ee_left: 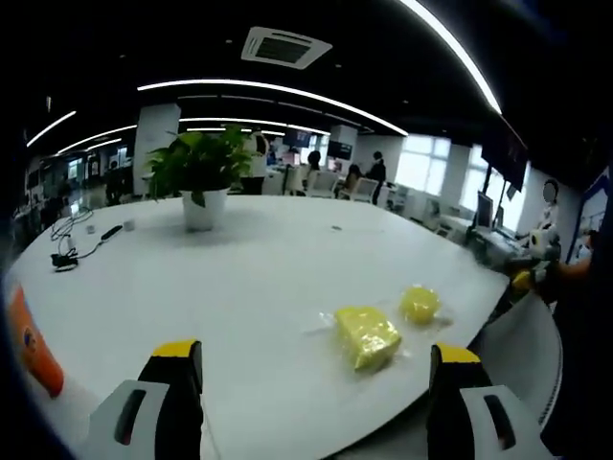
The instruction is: Compare the silicone blocks by pressing each to a similar depth, holding the contact briefly, and releasing to observe deformation and rebound differences across the visible hardness samples.
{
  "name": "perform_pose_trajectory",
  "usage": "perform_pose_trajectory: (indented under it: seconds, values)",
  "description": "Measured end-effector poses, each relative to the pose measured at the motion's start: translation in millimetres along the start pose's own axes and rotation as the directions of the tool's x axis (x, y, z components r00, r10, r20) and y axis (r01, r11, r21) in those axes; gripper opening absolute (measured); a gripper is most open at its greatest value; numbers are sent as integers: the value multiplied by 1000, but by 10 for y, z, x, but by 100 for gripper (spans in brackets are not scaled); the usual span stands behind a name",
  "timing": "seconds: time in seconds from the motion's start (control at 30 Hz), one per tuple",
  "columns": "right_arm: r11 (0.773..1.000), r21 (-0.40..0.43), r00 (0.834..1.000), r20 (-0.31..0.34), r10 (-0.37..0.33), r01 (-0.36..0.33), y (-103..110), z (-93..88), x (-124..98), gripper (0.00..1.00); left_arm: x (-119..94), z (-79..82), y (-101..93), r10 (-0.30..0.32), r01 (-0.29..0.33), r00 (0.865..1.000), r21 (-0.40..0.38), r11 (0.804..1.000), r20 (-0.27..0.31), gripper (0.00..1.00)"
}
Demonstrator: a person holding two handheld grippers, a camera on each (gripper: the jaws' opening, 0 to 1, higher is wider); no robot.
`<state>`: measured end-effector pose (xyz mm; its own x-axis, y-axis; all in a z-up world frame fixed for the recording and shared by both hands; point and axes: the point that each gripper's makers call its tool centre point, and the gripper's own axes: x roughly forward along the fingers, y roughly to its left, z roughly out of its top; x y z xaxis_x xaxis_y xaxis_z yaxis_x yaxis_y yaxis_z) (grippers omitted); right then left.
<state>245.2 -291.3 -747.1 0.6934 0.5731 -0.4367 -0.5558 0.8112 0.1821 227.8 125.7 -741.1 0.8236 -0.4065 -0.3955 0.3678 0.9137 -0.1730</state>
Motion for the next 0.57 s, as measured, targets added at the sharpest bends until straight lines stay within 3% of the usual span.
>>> perform_pose_trajectory:
  seconds: [0.13, 0.33, 0.57]
  values:
    - [998, 52, 1000, 22, -22, 21, -63, 41, -36, 96, 16, -33, -40, -16, 16, 1000, 10, 1000, -12, 100]
    - [998, 50, 999, 19, -36, 35, -84, -5, -34, 96, 15, -64, -34, -19, 19, 999, 2, 1000, -28, 100]
    - [993, 103, 997, 45, -59, 54, -121, 20, -41, 96, 8, -42, 13, -11, 11, 1000, -8, 1000, -23, 100]
